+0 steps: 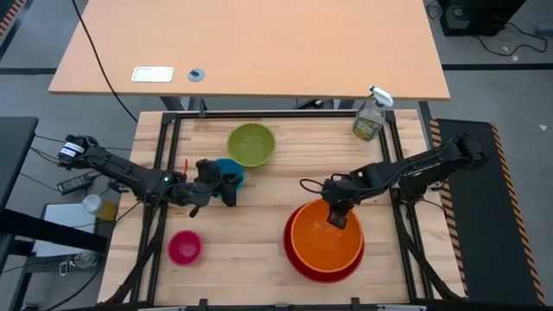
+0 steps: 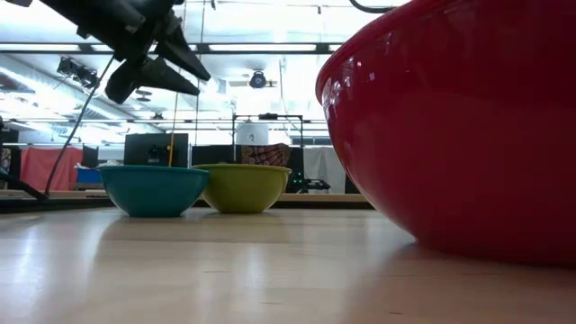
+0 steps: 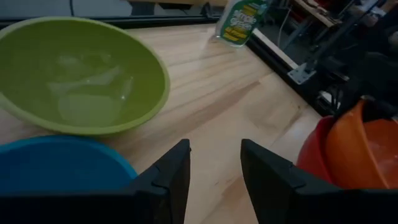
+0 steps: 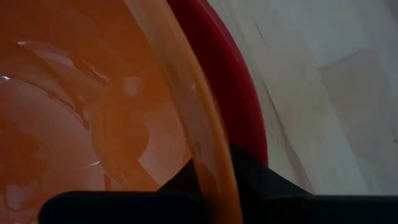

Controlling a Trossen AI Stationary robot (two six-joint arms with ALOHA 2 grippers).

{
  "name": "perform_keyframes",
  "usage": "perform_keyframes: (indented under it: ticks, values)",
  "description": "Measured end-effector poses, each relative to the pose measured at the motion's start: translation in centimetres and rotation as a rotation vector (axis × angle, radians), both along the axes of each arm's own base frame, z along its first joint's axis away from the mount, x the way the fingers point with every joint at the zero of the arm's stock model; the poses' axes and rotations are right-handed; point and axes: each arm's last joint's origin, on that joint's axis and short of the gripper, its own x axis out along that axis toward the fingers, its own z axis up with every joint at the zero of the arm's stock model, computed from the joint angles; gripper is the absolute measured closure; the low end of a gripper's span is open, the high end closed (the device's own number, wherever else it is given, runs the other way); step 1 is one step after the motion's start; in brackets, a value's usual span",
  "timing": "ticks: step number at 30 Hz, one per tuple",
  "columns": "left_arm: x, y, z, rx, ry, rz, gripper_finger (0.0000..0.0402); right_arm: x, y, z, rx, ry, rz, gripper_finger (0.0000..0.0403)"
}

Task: Nest bowls inside each other
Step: Stack the orange bowl on top of the red bowl

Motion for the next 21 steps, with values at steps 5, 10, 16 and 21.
perform_keyframes:
  ticks: [5,10,16,21]
  values:
    - [0.0,0.0,-0.1,-0.004,0.006,-0.006,0.0258,0.0,0.1,0.0,0.017,-0.006,0.037,0.0307]
    - [0.0,0.0,-0.1,0.002,0.010,-0.010,0.0258,-0.1,0.0,0.2,0.097,0.036,0.059,0.0245]
    - [0.0,0.1,-0.1,0.014,0.021,-0.013,0.0258,-0.3,-0.9,2.1,0.090,0.097,0.024,0.0219]
    - [0.0,0.1,-0.1,0.027,0.029,-0.015,0.0258,-0.3,-1.6,3.5,0.047,0.102,-0.012,0.0219]
